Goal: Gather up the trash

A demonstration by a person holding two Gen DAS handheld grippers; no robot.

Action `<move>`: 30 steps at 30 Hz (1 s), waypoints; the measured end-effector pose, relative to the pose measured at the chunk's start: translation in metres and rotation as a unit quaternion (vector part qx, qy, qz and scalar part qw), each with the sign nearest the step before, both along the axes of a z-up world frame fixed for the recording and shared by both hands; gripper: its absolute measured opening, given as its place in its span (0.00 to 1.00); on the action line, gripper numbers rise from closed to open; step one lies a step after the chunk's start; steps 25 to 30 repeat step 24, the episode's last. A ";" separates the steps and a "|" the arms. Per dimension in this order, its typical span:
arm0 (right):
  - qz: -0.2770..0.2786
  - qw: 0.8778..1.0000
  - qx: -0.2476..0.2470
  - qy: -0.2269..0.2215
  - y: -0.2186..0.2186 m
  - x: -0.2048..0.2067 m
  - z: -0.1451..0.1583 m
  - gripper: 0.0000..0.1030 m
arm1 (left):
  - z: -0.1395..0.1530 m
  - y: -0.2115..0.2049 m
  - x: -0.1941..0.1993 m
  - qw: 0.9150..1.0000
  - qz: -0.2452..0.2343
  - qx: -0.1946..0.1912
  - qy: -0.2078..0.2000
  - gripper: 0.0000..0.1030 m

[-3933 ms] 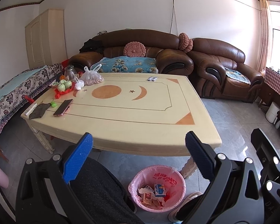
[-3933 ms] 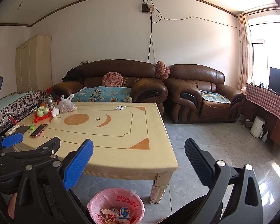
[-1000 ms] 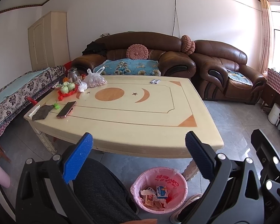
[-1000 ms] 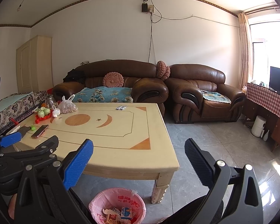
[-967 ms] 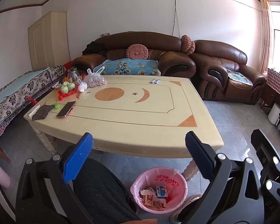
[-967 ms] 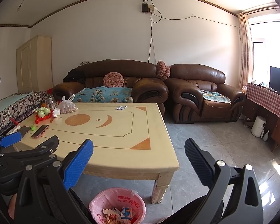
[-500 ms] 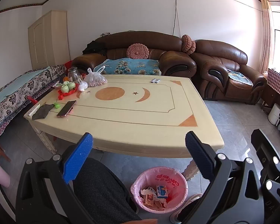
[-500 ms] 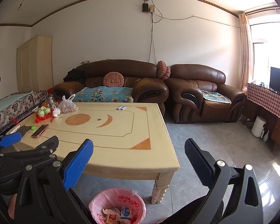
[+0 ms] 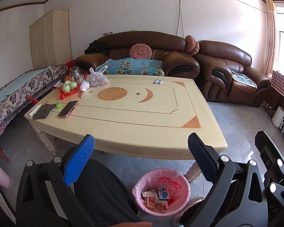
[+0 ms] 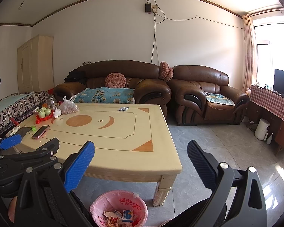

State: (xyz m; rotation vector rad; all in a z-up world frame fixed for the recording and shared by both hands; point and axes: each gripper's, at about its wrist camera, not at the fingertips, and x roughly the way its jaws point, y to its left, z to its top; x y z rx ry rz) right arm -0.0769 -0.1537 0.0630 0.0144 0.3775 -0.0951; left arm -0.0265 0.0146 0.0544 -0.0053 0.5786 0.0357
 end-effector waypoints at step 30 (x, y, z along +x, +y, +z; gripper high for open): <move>0.003 1.000 -0.002 -0.001 0.001 0.001 -0.001 0.93 | -0.001 0.000 0.001 1.000 -0.006 -0.002 0.001 0.94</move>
